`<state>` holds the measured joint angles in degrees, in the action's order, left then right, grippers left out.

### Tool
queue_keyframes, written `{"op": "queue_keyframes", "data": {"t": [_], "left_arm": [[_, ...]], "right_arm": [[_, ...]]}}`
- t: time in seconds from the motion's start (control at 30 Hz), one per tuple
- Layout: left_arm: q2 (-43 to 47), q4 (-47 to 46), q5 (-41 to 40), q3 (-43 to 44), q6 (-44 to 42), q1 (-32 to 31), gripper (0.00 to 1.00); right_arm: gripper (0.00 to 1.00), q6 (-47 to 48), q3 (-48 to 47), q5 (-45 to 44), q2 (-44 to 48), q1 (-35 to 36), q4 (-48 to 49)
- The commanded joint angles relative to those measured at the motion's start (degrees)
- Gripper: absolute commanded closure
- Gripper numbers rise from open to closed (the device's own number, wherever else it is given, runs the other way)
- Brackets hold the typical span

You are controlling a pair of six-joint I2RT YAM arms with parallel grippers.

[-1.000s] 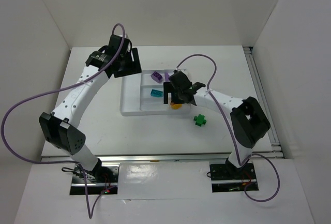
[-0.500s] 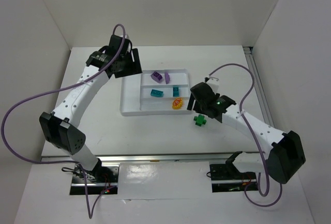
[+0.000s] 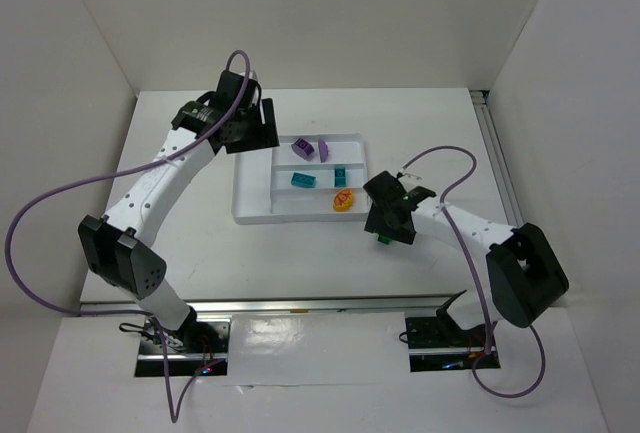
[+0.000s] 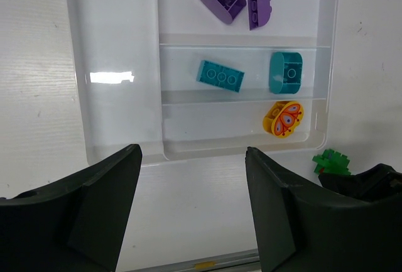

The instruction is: Sort the legos into containers by color

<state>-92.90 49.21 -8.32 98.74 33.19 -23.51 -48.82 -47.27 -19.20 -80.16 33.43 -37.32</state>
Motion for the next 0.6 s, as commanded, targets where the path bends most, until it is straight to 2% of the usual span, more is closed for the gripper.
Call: {"op": "queue_keyframes", "data": {"t": [0.0, 0.33, 0.47, 0.5, 0.57], "left_arm": [[1.0, -1.1, -0.8, -0.3, -0.9, 0.0, 0.21], [0.4, -1.1, -0.8, -0.3, -0.9, 0.0, 0.21], [0.4, -1.1, -0.8, -0.3, -0.9, 0.0, 0.21], [0.4, -1.1, -0.8, -0.3, -0.9, 0.0, 0.21], [-0.1, -1.1, 0.4, -0.3, -0.9, 0.0, 0.21]], "right_arm": [[0.25, -0.9, 0.8, 0.4, -1.4, -0.6, 1.9], [0.3, 0.1, 3.5, 1.6, -2.4, -1.2, 6.8], [0.39, 1.2, 3.5, 1.1, -2.4, -1.2, 8.1], [0.47, 1.9, 2.9, 0.6, -2.9, -1.2, 8.7], [0.56, 3.4, 2.9, 0.6, -3.5, -1.2, 9.2]]}}
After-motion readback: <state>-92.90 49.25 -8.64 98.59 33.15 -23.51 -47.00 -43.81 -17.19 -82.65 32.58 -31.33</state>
